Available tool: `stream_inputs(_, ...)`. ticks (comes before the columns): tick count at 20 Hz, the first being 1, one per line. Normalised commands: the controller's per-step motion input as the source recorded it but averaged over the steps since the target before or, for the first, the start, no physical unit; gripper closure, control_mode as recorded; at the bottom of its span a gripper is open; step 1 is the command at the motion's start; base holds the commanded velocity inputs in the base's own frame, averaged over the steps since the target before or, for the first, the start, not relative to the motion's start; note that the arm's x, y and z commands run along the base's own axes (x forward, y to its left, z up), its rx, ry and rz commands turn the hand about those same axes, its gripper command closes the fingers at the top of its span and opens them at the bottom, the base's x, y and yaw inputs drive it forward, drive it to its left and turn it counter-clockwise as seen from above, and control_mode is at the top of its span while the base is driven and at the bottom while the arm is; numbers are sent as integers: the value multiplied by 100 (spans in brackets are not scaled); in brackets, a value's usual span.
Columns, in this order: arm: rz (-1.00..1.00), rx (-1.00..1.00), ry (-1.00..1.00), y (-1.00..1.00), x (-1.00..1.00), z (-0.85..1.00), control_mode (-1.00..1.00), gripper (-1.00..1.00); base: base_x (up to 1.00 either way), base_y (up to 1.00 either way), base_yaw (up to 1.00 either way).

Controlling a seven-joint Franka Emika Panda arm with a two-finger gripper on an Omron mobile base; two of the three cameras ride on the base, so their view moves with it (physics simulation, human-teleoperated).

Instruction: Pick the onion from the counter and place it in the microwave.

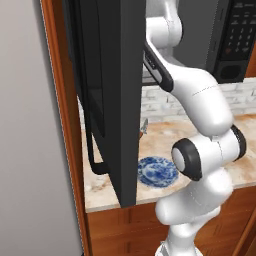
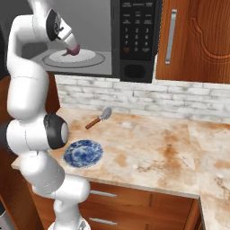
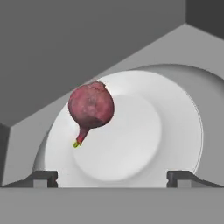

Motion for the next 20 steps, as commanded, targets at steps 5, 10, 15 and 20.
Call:
stream_inputs(5, 5, 0, -11, -4, -100, -1, -100, -100, 0, 0, 0)
stream_inputs(10, 7, 0, -14, -17, -100, -11, -100, -100, 0, 0, 0)
stream_inputs(15, 7, -1, -3, -21, -100, -16, -100, -100, 0, 0, 0)
stream_inputs(20, 8, -2, 0, -22, -100, -22, -100, -100, 0, 0, 0)
